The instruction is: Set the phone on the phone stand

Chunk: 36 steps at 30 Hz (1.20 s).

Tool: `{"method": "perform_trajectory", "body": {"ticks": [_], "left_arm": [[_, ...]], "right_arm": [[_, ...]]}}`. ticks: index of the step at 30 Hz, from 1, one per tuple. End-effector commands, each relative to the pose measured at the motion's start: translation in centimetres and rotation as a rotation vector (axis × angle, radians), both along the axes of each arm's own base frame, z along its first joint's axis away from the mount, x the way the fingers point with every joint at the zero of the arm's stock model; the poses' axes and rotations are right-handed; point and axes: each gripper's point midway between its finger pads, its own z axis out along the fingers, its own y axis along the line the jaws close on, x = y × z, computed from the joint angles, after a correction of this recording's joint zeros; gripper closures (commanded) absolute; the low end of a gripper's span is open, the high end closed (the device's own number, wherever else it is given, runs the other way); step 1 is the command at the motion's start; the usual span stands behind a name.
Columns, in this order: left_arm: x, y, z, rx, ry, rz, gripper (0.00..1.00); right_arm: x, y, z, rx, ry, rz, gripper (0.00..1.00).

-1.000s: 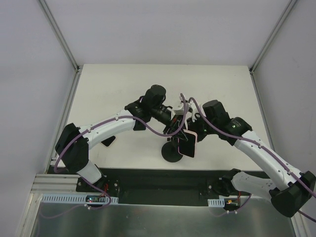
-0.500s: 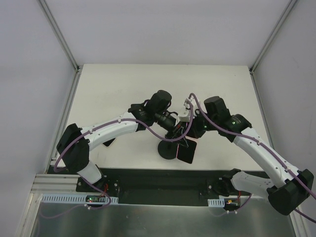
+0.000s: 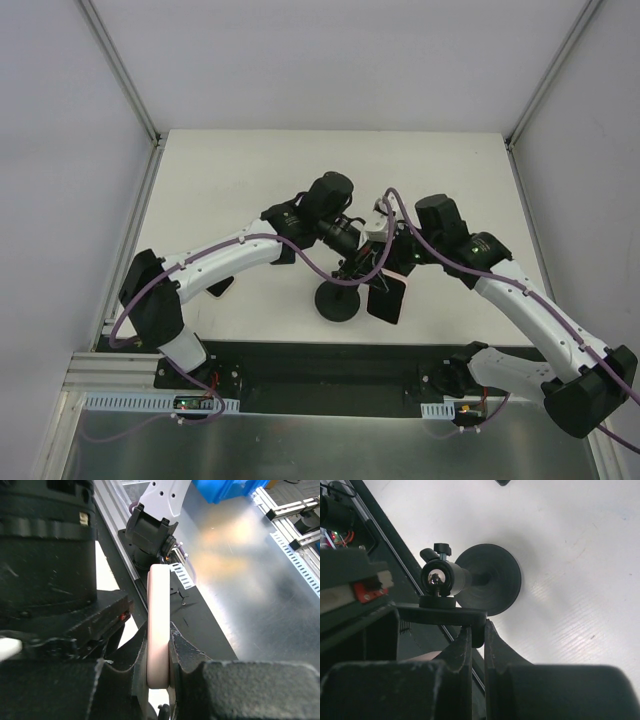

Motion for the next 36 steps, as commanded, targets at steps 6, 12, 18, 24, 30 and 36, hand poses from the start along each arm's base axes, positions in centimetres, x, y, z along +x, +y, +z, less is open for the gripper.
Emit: {"method": "perform_trajectory", "body": {"ticks": [6,12,18,24,30,36], "left_arm": [[0.8,0.2,1.4,-0.017,-0.087,-0.008,1.00],[1.3,0.4,0.8,0.017,-0.091,0.007,1.00],[1.9,0.6,0.2,0.038,-0.117,0.037,1.00],[1.7,0.7,0.7,0.027,-0.100,0.017,1.00],[2.3,1.0,0.6,0.040,-0.117,0.034,1.00],[7.9,3.3,0.3,0.139,-0.289,0.472,1.00]], "right_arm": [[-0.5,0.0,3.7,0.064,-0.094,0.033,0.99],[-1.0,0.0,3.9,0.070,-0.086,0.046,1.00],[-1.1,-0.3,3.8,0.059,-0.089,0.047,0.99],[-1.4,0.1,3.7,0.069,-0.071,0.077,1.00],[-1.3,-0.7,3.9,0.041,-0.099,0.048,0.99],[1.4,-3.9,2.2,-0.090,-0.149,-0.192,1.00]]}}
